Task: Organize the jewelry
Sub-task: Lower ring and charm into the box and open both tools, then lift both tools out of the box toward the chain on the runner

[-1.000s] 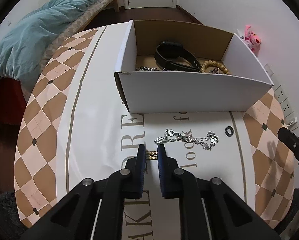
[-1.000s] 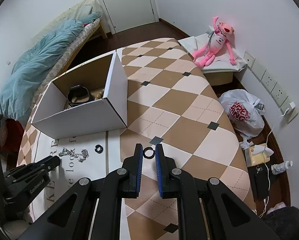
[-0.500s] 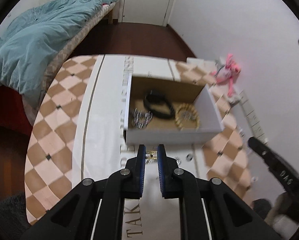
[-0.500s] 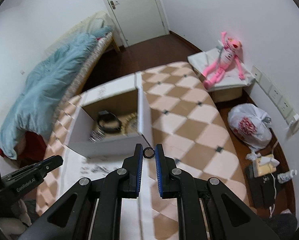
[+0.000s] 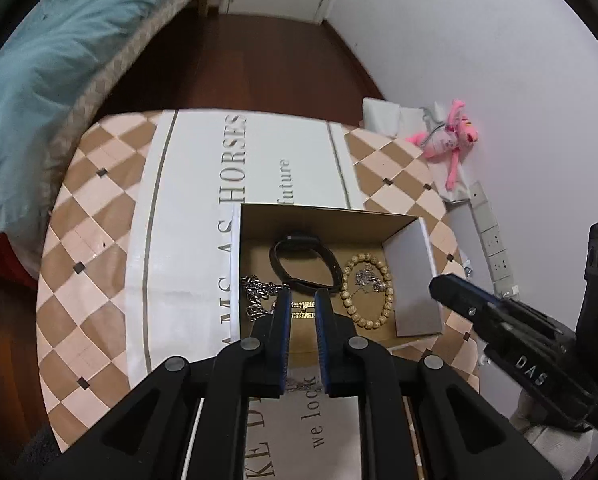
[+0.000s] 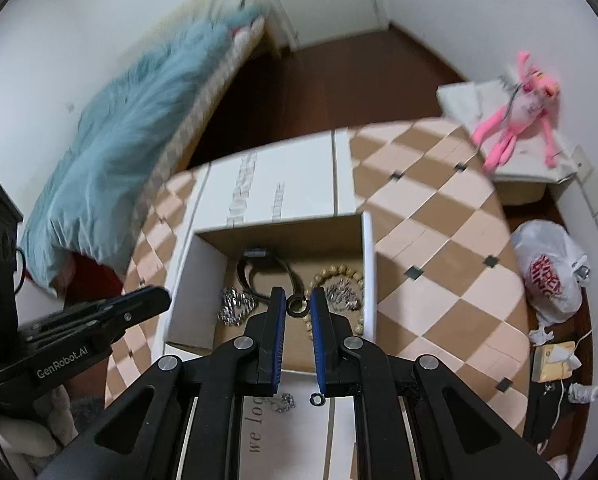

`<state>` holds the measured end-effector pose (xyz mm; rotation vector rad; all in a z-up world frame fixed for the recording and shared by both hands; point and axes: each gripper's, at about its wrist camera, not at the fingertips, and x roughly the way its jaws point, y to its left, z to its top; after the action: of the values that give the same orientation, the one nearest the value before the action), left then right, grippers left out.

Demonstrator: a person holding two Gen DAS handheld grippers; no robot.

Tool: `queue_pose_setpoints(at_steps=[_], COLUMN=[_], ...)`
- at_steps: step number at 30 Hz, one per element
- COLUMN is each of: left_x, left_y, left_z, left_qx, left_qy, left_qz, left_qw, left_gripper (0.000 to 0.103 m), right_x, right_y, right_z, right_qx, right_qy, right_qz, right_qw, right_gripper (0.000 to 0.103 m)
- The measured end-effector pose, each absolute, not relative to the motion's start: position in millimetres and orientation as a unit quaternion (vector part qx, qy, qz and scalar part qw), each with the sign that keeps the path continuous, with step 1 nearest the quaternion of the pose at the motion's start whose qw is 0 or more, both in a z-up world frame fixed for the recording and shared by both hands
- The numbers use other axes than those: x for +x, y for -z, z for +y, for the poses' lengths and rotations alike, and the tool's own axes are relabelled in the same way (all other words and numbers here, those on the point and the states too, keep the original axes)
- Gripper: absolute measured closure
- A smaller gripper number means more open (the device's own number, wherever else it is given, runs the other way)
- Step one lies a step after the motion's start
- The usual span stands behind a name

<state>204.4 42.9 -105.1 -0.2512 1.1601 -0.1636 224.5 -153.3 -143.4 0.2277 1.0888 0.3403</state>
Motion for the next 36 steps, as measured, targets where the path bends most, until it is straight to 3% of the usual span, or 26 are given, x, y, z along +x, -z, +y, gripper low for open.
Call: queue_pose_setpoints(at_steps=[4,6,8,10,13,15,16,17,19,20,21,23,36], left_x=[212.0,214.2,215.4,213.9,211.4,208.7,206.0,204.7,198.9,197.1,194.3,189.5,147.7], left_y=[103.7,100.3,98.2,96.1,96.4,97.5,98.8,99.9,102.0,103.3,104.7,107.2,69.3], left_z=[44.4,45.2,46.8,49.4,51.9,52.7,53.2,53.4,54.1,54.0,54.3,55.3,50.9], left_qx=[-0.121,-0.108,-0.099,-0.091,-0.075,-0.066,-0.06,-0.055,-0.043,-0.038,-0.034,-0.033,-0.031], left_qy=[0.063,0.049,0.039,0.026,0.011,0.003,-0.003,-0.007,-0.022,-0.026,-0.029,-0.033,-0.046], left_qz=[0.552,0.549,0.546,0.539,0.533,0.532,0.531,0.531,0.528,0.526,0.526,0.524,0.478], left_qw=[0.823,0.827,0.831,0.837,0.843,0.844,0.845,0.846,0.848,0.849,0.85,0.85,0.877], left_gripper=[0.092,0.087,0.061,0.041,0.035,0.024,0.013,0.008,0.008,0.007,0.007,0.003,0.003], right_x=[239.6,241.7,242.7,242.8,240.3,237.9,235.0,233.0,228.4,227.2,224.6,217.9,173.3], right_y=[156.3,156.6,155.0,150.8,143.2,139.6,137.8,137.0,137.1,138.4,139.8,142.3,110.4], right_z=[-149.1,-151.0,-153.4,-153.9,-153.7,-153.2,-152.6,-152.1,-150.2,-149.0,-148.0,-146.8,-150.7], right_qx=[0.102,0.101,0.102,0.096,0.081,0.066,0.051,0.036,0.007,-0.002,-0.012,-0.027,-0.024], right_qy=[-0.159,-0.155,-0.15,-0.146,-0.133,-0.121,-0.106,-0.094,-0.071,-0.064,-0.057,-0.045,-0.028], right_qz=[0.553,0.555,0.554,0.549,0.54,0.534,0.53,0.528,0.526,0.526,0.526,0.526,0.49], right_qw=[0.812,0.811,0.812,0.817,0.827,0.834,0.84,0.843,0.848,0.848,0.848,0.849,0.871], right_gripper=[0.086,0.063,0.051,0.051,0.051,0.051,0.051,0.05,0.034,0.013,0.004,0.004,0.004])
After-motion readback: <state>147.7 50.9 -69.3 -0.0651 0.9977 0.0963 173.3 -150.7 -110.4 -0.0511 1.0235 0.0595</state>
